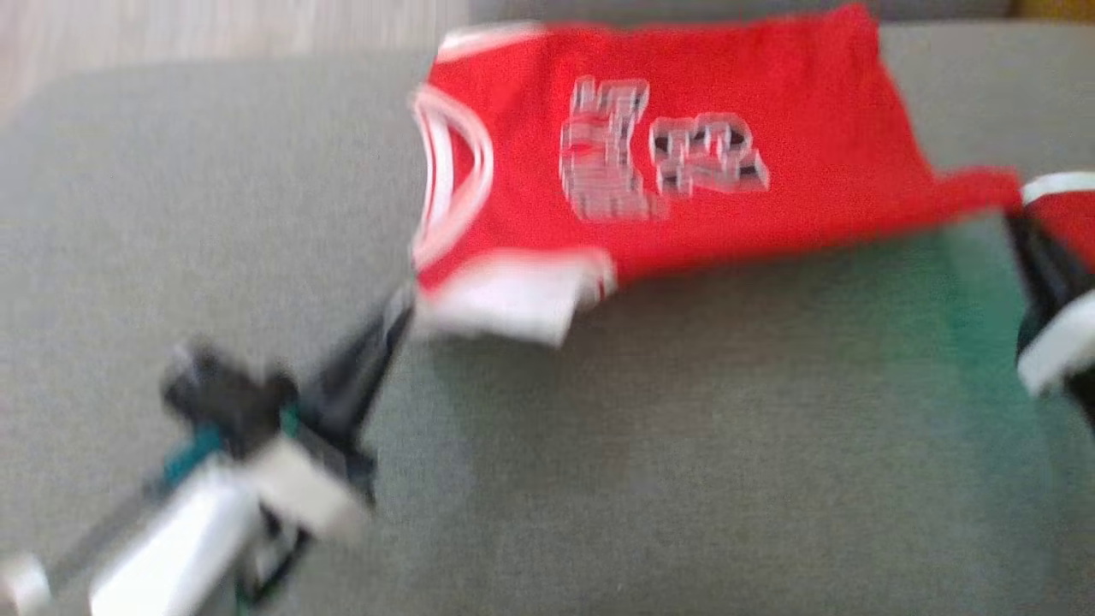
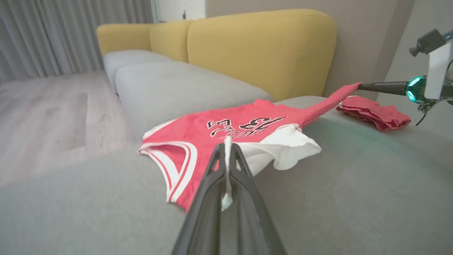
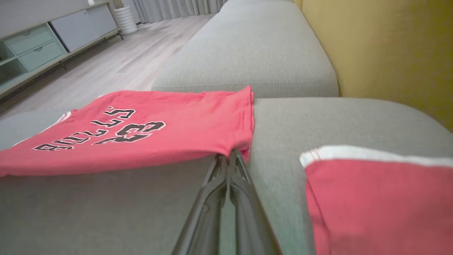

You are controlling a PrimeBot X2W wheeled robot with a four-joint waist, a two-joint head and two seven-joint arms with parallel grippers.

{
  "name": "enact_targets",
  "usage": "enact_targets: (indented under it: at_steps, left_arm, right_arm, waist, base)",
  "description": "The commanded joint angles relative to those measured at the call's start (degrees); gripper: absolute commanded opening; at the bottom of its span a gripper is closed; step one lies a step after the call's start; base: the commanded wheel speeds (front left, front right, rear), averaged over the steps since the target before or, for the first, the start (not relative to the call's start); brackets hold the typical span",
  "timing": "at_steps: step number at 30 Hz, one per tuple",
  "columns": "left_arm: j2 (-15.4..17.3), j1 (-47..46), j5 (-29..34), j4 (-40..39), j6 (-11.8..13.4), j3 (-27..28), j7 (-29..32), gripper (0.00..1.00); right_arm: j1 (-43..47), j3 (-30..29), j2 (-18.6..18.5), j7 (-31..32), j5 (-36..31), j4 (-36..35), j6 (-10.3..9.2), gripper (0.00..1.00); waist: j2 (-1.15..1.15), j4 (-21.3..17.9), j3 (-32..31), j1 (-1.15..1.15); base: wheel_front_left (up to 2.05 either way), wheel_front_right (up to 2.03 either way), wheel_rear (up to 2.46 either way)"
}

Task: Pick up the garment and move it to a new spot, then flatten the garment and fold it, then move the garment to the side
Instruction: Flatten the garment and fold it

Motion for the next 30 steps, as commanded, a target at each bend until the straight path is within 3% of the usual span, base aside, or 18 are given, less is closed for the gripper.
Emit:
enact_targets:
  at_steps: [1, 9, 14, 24, 30]
  left_arm:
    - [2.3, 0.9, -1.2, -2.6, 0.9, 2.4, -0.1, 0.00]
    - [2.9, 19.0, -1.8, -8.7, 5.8, 0.4, -0.1, 0.00]
    - [3.1, 24.0, -3.3, -9.9, 5.6, -0.1, -0.1, 0.00]
    - [2.0, 16.3, -1.1, -9.6, 5.5, 2.1, 0.4, 0.00]
    - [-0.3, 4.7, 2.2, -6.0, 3.1, 2.4, 1.9, 0.00]
  right_arm:
    - [2.7, -0.2, -2.7, -0.8, 0.5, -1.1, -0.04, 0.00]
    - [20.4, -8.7, -3.6, -0.8, -0.3, -7.1, -0.04, 0.00]
    - [29.6, -14.8, -3.1, -0.8, -3.0, -12.1, -0.04, 0.00]
    - [31.5, -21.0, -1.2, 0.3, -8.0, -15.9, -0.04, 0.00]
    - [26.3, -24.1, -0.8, 4.1, -8.2, -15.7, -0.04, 0.00]
  waist:
    - [0.00, -1.3, -4.2, 0.03]
    - [0.00, -2.2, -7.7, 0.03]
    - [0.00, -2.4, -8.1, 0.03]
    - [0.00, -2.2, -5.0, 0.03]
    - [0.00, -1.3, -0.6, 0.03]
  base:
    - [0.00, 0.00, 0.00]
    - [0.00, 0.00, 0.00]
    - [0.00, 0.00, 0.00]
    - [0.00, 0.00, 0.00]
    - [0.00, 0.00, 0.00]
